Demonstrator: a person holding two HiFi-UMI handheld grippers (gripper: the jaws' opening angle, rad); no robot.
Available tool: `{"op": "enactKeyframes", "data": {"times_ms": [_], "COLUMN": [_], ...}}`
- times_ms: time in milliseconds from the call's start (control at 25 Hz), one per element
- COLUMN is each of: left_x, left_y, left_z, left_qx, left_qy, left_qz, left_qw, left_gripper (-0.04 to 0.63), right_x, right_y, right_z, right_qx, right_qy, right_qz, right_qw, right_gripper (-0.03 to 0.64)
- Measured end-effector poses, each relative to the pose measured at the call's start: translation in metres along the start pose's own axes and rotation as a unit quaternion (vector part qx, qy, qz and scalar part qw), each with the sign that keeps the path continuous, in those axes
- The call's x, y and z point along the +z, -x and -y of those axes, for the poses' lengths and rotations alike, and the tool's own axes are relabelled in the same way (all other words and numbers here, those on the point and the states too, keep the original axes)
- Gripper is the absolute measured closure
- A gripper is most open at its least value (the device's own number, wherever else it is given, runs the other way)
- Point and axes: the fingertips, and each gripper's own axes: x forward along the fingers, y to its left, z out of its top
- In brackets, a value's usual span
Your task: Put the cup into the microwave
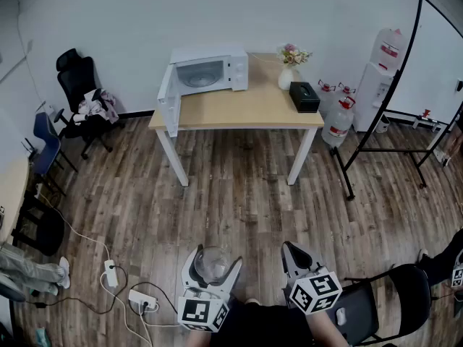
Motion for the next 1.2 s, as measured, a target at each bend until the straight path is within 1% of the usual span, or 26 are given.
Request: {"op": "enactKeyframes", "data": {"times_ms": [200, 400, 520, 720, 960, 1200], "left_x": [-0.001, 0.000, 0.000, -0.003, -0.006, -0.007], "left_y": [0.004, 0.016, 0.022, 0.031, 0.022, -0.002], "left_z": [0.005, 0.010, 0.013, 0.015, 0.017, 0.015], "left_qx": [-0.006, -0.002, 0.001, 0.006, 0.007, 0.001], "left_qy": [0.005, 0.010, 0.008, 0.017, 0.015, 0.014], "left_qz": [0.000, 0.003, 0.006, 0.003, 0.001, -0.005], "left_qw": [1.0000, 0.9999, 0.9999, 0.9998, 0.9999, 0.9999], "left_gripper": [0.189, 0.189, 0.189, 0.189, 0.189, 0.189], "right_x": [-0.002, -0.012, -0.016, -0.018, -0.017, -0.011], "right_y": [0.004, 0.012, 0.016, 0.021, 0.017, 0.006], "right_z": [-0.001, -0.008, -0.011, -0.013, -0.005, 0.013], "right_qx": [-0.005, -0.002, 0.004, 0.008, 0.006, -0.008], "right_qy": [-0.006, -0.002, 0.000, -0.007, -0.008, -0.014], "right_qz": [0.001, -0.013, -0.016, -0.015, -0.014, -0.014], "right_qw": [1.000, 1.000, 1.000, 1.000, 1.000, 1.000], "right_gripper": [0.621, 0.621, 0.621, 0.621, 0.621, 0.621]}}
